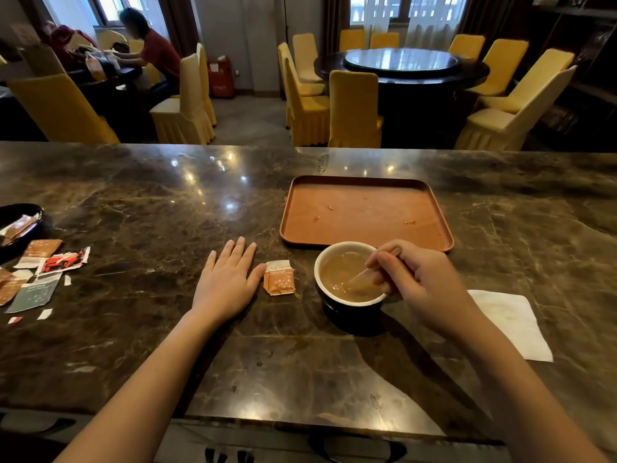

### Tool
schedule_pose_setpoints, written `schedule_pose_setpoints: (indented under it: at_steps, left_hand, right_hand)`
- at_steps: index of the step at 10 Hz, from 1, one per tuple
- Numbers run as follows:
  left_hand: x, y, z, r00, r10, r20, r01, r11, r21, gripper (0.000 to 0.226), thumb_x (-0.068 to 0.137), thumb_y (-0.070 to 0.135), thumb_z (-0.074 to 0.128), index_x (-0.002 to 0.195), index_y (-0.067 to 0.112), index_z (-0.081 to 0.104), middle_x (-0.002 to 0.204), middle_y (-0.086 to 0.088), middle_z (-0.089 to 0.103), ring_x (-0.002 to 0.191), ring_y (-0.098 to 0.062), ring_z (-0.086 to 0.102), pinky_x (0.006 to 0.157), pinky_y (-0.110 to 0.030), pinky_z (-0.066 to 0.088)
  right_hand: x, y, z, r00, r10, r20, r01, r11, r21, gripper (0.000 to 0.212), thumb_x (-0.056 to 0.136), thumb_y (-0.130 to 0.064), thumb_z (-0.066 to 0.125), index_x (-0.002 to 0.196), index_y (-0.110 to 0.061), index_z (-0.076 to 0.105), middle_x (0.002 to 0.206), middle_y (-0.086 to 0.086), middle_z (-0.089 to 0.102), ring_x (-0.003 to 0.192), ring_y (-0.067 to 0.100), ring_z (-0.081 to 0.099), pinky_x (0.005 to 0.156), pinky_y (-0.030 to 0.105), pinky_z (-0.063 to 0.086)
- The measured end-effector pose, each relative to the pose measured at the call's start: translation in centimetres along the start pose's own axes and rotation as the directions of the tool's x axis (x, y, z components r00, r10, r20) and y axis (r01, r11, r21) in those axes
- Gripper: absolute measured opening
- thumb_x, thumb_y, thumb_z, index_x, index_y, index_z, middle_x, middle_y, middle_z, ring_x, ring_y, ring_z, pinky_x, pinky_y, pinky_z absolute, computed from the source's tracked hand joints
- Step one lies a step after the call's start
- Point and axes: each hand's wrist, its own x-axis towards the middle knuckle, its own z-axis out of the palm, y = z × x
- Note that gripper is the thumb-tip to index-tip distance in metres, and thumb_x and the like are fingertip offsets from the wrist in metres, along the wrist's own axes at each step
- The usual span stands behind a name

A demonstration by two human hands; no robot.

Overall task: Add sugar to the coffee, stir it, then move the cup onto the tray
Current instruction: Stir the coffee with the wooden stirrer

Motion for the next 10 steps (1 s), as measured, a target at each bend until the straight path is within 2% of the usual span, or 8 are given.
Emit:
schedule_pose_setpoints:
  at_steps: [1,2,3,4,5,7,8,10]
  left_hand:
    - [0.1,0.0,0.0,1.0,0.001,0.001,-0.001,1.0,0.003,0.065,0.086,0.059,0.011,0.142,0.026,0.008,0.155,0.001,0.005,0.141,-0.015,0.0,0.112,-0.038,-0.001]
    - [0.1,-0.1,0.0,1.0,0.001,0.005,-0.001,1.0,0.0,0.065,0.086,0.059,0.011,0.142,0.026,0.008,0.155,0.001,0.005,0.141,-0.015,0.0,0.112,-0.039,-0.001]
    - [0.2,-0.1,0.1,1.0,-0.001,0.004,0.001,1.0,0.002,0.065,0.086,0.059,0.011,0.142,0.026,0.008,0.155,0.001,0.005,0.141,-0.015,0.0,0.112,-0.039,-0.001]
    - [0.1,0.0,0.0,1.0,-0.004,0.006,0.004,1.0,0.001,0.065,0.086,0.059,0.011,0.142,0.026,0.008,0.155,0.001,0.005,0.141,-0.015,0.0,0.112,-0.038,-0.002]
    - [0.0,0.1,-0.1,1.0,-0.003,0.013,0.003,1.0,-0.006,0.064,0.087,0.058,0.012,0.142,0.026,0.008,0.155,0.001,0.005,0.141,-0.015,-0.001,0.112,-0.038,-0.002]
    - [0.0,0.2,-0.3,1.0,-0.001,0.018,0.001,1.0,-0.018,0.063,0.088,0.057,0.014,0.142,0.025,0.008,0.155,0.0,0.005,0.142,-0.016,0.0,0.113,-0.039,-0.001]
    - [0.0,0.2,-0.3,1.0,-0.002,0.015,0.003,1.0,-0.013,0.063,0.088,0.057,0.014,0.142,0.025,0.009,0.155,0.0,0.005,0.142,-0.016,0.0,0.112,-0.039,-0.001]
    - [0.1,0.2,-0.1,1.0,-0.004,0.008,0.004,1.0,-0.002,0.064,0.087,0.058,0.012,0.142,0.025,0.008,0.155,0.001,0.005,0.141,-0.015,0.0,0.112,-0.039,-0.001]
  right_hand:
    - [0.0,-0.1,-1.6,1.0,0.025,0.017,-0.024,0.999,-0.032,0.019,0.091,-0.016,0.049,0.078,-0.021,0.063,0.063,-0.004,0.065,0.058,0.007,0.061,0.05,0.011,0.047]
    - [0.6,-0.1,-2.9,0.999,0.02,-0.026,-0.024,0.986,-0.168,0.02,0.091,-0.015,0.049,0.075,-0.02,0.061,0.06,-0.003,0.063,0.059,0.008,0.061,0.051,0.019,0.051]
    - [1.2,0.0,-2.9,0.996,-0.002,-0.091,-0.025,0.955,-0.294,0.018,0.092,-0.015,0.048,0.079,-0.012,0.06,0.062,0.001,0.063,0.057,0.014,0.061,0.056,0.036,0.055]
    - [1.5,0.0,-1.8,0.987,-0.04,-0.155,-0.013,0.945,-0.327,0.018,0.092,-0.014,0.049,0.078,-0.009,0.059,0.065,0.004,0.063,0.059,0.016,0.06,0.057,0.039,0.055]
    - [1.3,0.0,-0.3,0.979,-0.073,-0.192,0.013,0.955,-0.296,0.015,0.091,-0.013,0.051,0.08,-0.013,0.061,0.068,0.001,0.063,0.062,0.008,0.059,0.057,0.024,0.052]
    - [-0.3,-0.1,1.1,0.993,-0.026,-0.112,0.013,0.993,-0.115,0.012,0.089,-0.016,0.052,0.086,-0.016,0.064,0.071,-0.008,0.066,0.067,0.006,0.063,0.061,0.011,0.051]
    - [-0.9,-0.3,-0.1,0.998,0.002,-0.061,-0.006,0.998,-0.057,0.016,0.09,-0.015,0.051,0.081,-0.017,0.064,0.066,-0.006,0.066,0.062,0.007,0.063,0.053,0.009,0.048]
    - [-0.5,-0.3,-2.9,0.996,-0.003,-0.088,-0.011,0.988,-0.153,0.018,0.09,-0.013,0.051,0.076,-0.015,0.062,0.06,-0.002,0.063,0.054,0.009,0.06,0.049,0.016,0.048]
